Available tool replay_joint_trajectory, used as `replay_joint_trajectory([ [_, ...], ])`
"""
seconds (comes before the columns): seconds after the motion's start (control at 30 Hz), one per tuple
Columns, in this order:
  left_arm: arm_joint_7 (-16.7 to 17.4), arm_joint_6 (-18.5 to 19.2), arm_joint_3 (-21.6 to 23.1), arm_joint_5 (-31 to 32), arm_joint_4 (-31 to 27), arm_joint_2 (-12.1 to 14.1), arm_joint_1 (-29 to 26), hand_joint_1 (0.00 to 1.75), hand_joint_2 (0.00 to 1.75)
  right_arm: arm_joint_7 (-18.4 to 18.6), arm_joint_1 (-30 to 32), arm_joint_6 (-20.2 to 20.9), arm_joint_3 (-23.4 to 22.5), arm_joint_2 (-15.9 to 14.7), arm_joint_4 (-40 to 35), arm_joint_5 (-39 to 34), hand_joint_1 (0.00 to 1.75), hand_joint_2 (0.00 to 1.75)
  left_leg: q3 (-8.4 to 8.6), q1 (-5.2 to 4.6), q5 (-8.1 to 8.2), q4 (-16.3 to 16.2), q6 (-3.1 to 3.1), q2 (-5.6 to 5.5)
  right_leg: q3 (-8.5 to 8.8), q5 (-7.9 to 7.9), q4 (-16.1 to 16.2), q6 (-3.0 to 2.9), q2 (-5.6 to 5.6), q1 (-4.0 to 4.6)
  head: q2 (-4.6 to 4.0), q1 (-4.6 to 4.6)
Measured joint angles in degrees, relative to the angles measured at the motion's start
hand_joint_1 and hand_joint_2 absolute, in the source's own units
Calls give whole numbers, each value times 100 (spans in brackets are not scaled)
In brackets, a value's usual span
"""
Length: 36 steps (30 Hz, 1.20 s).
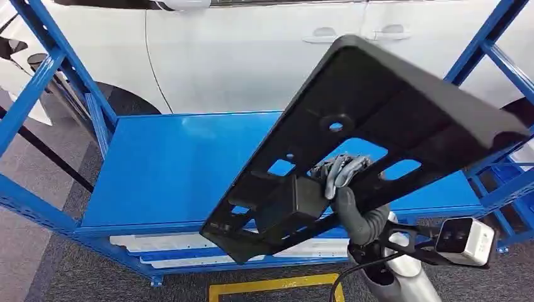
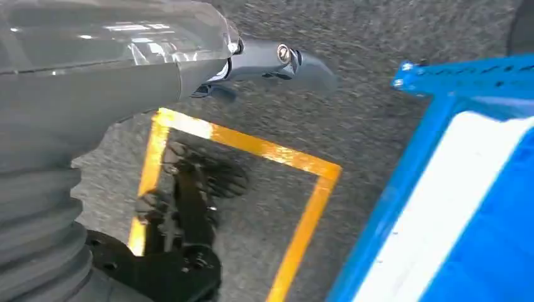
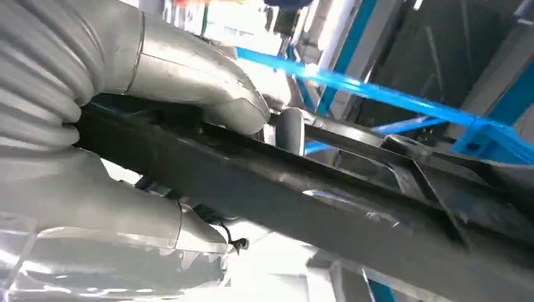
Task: Take the parts from the cabinet and place them on the table.
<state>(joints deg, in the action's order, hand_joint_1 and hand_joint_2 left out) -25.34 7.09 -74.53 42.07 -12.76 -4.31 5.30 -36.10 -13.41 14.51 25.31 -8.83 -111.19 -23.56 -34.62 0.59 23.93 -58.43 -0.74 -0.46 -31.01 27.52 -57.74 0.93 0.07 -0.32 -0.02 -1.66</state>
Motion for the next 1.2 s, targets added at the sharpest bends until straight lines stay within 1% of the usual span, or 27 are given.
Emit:
replay_joint_trajectory([
  [0.1,132,-138,0,118,0,7,-18,0,175,-316,114,-204,250,-241,35,-116,175,175,-20,1,-81,37,117,-6,-59,-73,-3,-84,-3,10,0,0],
  [0.13,166,-173,0,153,0,28,-23,0,175,-344,113,-346,343,-352,-19,-129,175,175,-49,14,6,-24,136,4,-76,-146,53,-129,-36,-54,0,0],
  [0.17,201,-173,2,193,0,39,-31,0,175,-357,121,-529,428,-433,-86,-110,175,175,-126,15,236,-183,157,13,-116,-187,66,-177,-38,-46,0,0],
  [0.27,296,-173,15,302,0,94,-24,0,175,-375,206,-1183,720,-619,-365,129,175,175,-527,23,1074,-1479,211,15,-300,-314,54,-206,-52,-25,0,0],
  [0.3,328,-169,20,346,0,112,-24,0,175,-373,272,-1391,816,-682,-466,274,175,175,-555,23,1185,-1740,223,15,-368,-361,44,-199,-52,-20,0,0],
  [0.33,363,-169,31,374,0,135,-25,0,175,-373,396,-1509,884,-715,-575,431,175,175,-432,23,1151,-1678,224,15,-429,-401,35,-188,-56,-19,0,0],
  [0.37,405,-173,44,380,0,142,-27,0,175,-373,524,-1523,936,-735,-714,622,175,175,-174,23,1022,-1354,216,16,-483,-434,19,-178,-65,-19,0,0],
  [0.43,425,-186,55,387,0,170,-22,0,175,-373,688,-1458,999,-737,-928,863,175,175,629,24,676,-171,183,18,-588,-505,-29,-145,-64,-22,0,0],
  [0.47,427,-186,57,387,0,179,1,0,175,-375,745,-1436,1024,-741,-1010,901,175,175,781,11,775,172,121,7,-623,-544,-47,-108,-60,-10,0,-2],
  [0.5,423,-186,59,387,0,179,-2,0,175,-373,790,-1434,1052,-745,-1077,913,175,175,741,-25,649,159,83,-2,-625,-574,-55,-73,-58,3,0,2],
  [0.6,433,-243,61,363,0,179,-29,0,175,-379,922,-1224,1061,-750,-1176,955,175,175,695,-47,565,120,-24,2,-614,-720,18,33,-56,-8,0,0],
  [0.63,433,-269,61,350,0,173,-30,0,175,-379,983,-1114,1061,-757,-1193,975,175,175,635,2,463,165,-71,25,-652,-706,-1,69,-34,-20,0,0],
  [0.67,429,-278,61,343,0,173,-26,0,175,-379,1060,-963,1061,-759,-1204,990,175,175,564,0,394,164,-109,48,-730,-431,-122,92,-16,-38,0,0],
  [0.7,411,-282,61,332,0,171,-33,0,175,-379,1133,-775,1045,-759,-1206,990,175,175,486,1,333,164,-153,51,-842,-31,-430,109,-16,-42,0,0],
  [0.73,394,-282,61,326,0,166,-43,0,175,-379,1198,-563,1004,-759,-1206,972,175,175,406,-1,275,161,-159,55,-955,317,-846,131,-17,-48,0,0],
  [0.77,374,-267,61,313,0,160,-54,0,175,-379,1250,-353,940,-759,-1197,940,175,175,332,-7,211,157,-159,58,-1054,580,-1280,148,-16,-48,0,0],
  [0.8,348,-261,61,311,0,160,-66,0,175,-379,1281,-181,861,-756,-1182,889,175,175,232,-13,139,143,-152,59,-1109,687,-1653,158,-16,-47,0,0],
  [0.83,330,-252,61,313,0,160,-76,0,175,-379,1301,-72,759,-756,-1160,839,175,175,127,-16,74,132,-143,61,-1052,599,-1805,158,-16,-47,0,0],
  [0.87,311,-250,61,317,0,160,-82,0,175,-379,1319,-26,673,-756,-1141,806,175,175,38,-19,15,119,-134,65,-857,402,-1672,144,-17,-45,0,0],
  [0.93,300,-250,61,328,0,149,-82,0,175,-379,1333,13,545,-754,-1114,782,175,175,-104,-31,-86,96,-113,62,-188,81,-865,75,-15,-36,0,0],
  [0.97,294,-245,61,330,0,138,-76,0,175,-379,1333,22,495,-754,-1108,765,175,175,-139,-31,-139,80,-98,56,254,144,-303,11,-7,-8,0,0],
  [1.0,278,-234,61,337,4,111,-79,0,175,-377,1332,26,451,-754,-1104,732,175,175,-173,-70,-173,69,-63,41,558,338,188,-38,-17,25,0,0],
  [1.03,265,-232,61,343,4,111,-82,0,175,-381,1354,28,392,-754,-1090,682,175,175,-151,-40,-238,108,-23,49,531,299,173,-18,-29,25,0,-5],
  [1.1,250,-228,61,352,4,111,-75,0,175,-390,1390,59,276,-754,-1060,566,175,175,-169,-11,-350,135,47,50,469,225,195,-82,-15,68,0,-4],
  [1.13,247,-243,61,350,4,111,-90,0,175,-383,1393,89,224,-754,-1030,503,175,175,-196,-57,-415,170,96,39,410,127,260,-134,-27,25,0,-2],
  [1.17,247,-256,61,339,4,109,-74,0,175,-386,1357,103,193,-754,-985,404,175,175,-275,-21,-218,77,101,32,343,27,283,-176,-74,2,0,-4],
  [1.2,252,-274,61,326,9,96,-73,0,175,-386,1305,74,186,-765,-913,259,175,175,-364,-21,146,-166,107,33,241,-57,284,-231,-58,-4,0,-4],
])
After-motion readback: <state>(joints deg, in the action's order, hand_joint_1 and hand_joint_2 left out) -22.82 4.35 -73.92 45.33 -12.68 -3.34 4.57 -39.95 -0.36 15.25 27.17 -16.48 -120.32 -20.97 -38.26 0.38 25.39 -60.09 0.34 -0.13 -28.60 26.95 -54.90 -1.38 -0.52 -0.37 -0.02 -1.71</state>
